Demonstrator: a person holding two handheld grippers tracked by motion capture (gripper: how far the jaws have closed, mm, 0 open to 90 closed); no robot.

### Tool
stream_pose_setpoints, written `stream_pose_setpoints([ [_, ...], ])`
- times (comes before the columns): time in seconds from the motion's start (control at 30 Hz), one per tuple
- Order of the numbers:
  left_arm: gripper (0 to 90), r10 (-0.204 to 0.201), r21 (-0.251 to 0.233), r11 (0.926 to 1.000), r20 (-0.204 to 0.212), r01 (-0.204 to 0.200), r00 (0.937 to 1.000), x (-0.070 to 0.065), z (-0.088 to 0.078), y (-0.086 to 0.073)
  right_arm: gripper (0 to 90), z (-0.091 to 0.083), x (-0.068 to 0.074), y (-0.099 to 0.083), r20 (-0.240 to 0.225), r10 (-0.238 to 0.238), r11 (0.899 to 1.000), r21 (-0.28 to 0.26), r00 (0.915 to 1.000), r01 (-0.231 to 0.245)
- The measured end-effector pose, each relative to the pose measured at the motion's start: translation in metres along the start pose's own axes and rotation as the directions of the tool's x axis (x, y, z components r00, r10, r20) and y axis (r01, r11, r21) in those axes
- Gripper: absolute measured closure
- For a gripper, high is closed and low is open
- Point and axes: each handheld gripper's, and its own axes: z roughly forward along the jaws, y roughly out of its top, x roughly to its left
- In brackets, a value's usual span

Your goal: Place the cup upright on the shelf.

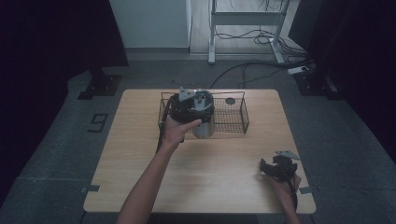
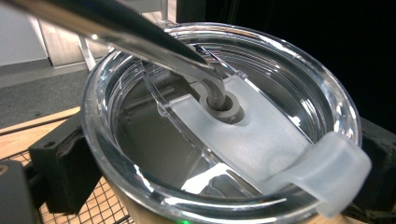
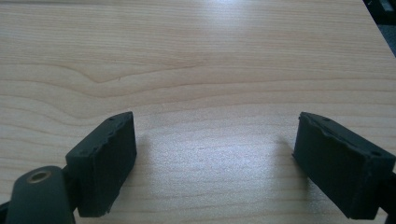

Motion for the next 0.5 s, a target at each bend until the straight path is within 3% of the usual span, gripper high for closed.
stream_pose_setpoints([
  [0.5,3.8,0.026,0.000,0.9997,-0.020,-0.026,0.9995,0.000,0.009,0.017,12.8,0.000,0.000,0.000,0.001,0.002,1.000,-0.003,1.0000,-0.002],
])
